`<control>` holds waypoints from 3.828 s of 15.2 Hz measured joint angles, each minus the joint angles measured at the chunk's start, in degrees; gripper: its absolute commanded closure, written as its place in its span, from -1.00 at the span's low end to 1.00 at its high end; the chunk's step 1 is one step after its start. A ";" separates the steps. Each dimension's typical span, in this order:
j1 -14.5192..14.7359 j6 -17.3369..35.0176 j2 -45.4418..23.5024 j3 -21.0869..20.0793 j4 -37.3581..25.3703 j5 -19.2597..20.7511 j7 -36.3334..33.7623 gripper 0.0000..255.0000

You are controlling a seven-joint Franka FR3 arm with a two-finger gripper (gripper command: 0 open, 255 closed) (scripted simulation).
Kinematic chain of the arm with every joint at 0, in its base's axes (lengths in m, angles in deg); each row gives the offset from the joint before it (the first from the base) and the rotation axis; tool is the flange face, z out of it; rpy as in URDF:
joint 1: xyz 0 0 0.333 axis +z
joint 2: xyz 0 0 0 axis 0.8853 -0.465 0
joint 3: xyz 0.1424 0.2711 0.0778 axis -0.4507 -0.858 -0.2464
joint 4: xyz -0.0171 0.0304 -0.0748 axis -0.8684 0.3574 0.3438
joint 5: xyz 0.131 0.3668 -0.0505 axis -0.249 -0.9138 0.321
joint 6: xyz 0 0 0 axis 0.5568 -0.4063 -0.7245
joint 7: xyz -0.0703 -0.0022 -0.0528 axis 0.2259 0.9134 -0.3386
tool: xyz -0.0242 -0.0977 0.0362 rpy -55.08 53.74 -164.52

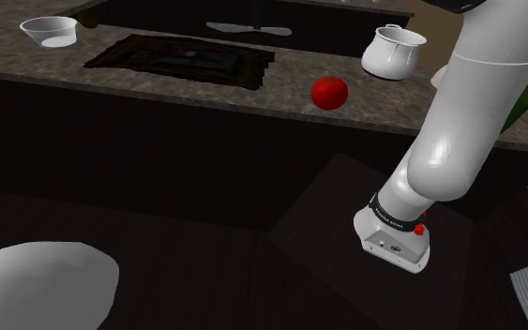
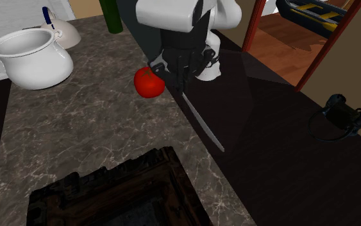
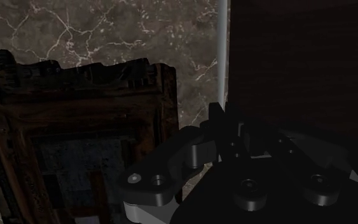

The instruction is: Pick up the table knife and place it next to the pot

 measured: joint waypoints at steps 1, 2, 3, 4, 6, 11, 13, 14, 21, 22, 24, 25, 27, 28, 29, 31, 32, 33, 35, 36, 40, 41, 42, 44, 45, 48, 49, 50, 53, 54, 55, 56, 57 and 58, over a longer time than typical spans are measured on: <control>-0.09 -0.83 -0.13 0.05 -0.95 -0.03 0.13 1.00; -0.09 -1.56 -0.12 0.05 -1.67 -0.03 0.12 1.00; -0.10 -2.51 -0.45 0.03 -2.95 -0.09 0.09 1.00; -0.19 -3.39 -0.76 0.07 -4.14 -0.16 0.19 1.00; -0.50 -3.75 -0.35 0.28 -4.09 -0.10 0.73 1.00; -2.57 -1.77 6.12 2.10 4.12 1.20 4.75 1.00; -3.70 -1.23 7.52 3.08 5.98 1.55 6.83 1.00; -4.06 -0.60 9.52 3.46 8.53 2.07 7.60 1.00; -8.29 0.54 14.95 7.74 14.50 3.96 15.93 1.00; -8.79 0.85 15.41 8.30 15.18 4.17 16.95 1.00; -9.99 1.04 16.38 9.64 16.15 4.67 19.44 1.00; -10.54 1.55 17.11 10.25 17.27 5.01 20.51 1.00; -11.80 1.64 17.80 11.76 17.83 5.46 23.18 1.00; -12.44 1.96 18.13 12.53 18.36 5.70 24.55 1.00; -13.04 1.84 18.64 13.23 18.62 6.03 25.82 1.00; -14.03 1.66 18.43 14.56 18.07 6.11 28.18 1.00; -14.72 1.82 18.57 15.44 18.23 6.30 29.71 1.00; -15.25 2.12 18.44 16.16 18.31 6.34 30.94 1.00; -16.33 2.34 18.74 17.53 18.65 6.65 33.34 1.00; -16.87 2.45 18.44 18.29 18.35 6.60 34.66 1.00; -19.42 2.13 16.92 21.80 16.26 6.19 40.82 1.00; -20.17 2.58 16.30 22.82 16.06 5.93 42.56 1.00; -20.72 2.52 15.23 23.62 14.99 5.38 44.04 1.00; -22.33 2.49 13.38 25.60 13.23 4.39 47.72 1.00; -23.34 2.25 11.85 26.75 11.64 3.47 49.93 1.00; -24.32 3.84 11.36 27.73 12.75 3.18 51.94 1.00; -24.32 4.52 11.49 27.73 13.54 3.27 51.92 1.00; -24.39 5.29 11.63 27.80 14.42 3.35 52.03 1.00; -24.31 7.61 11.96 27.72 17.01 3.59 51.74 1.00; -24.33 8.36 11.86 27.74 17.67 3.53 51.74 1.00; -24.30 9.21 12.06 27.72 18.69 3.67 51.62 1.00; -24.27 10.15 12.30 27.69 19.82 3.83 51.49 1.00; -24.30 10.95 12.19 27.72 20.54 3.77 51.51 1.00; -24.28 11.58 12.17 27.70 21.15 3.77 51.44 1.00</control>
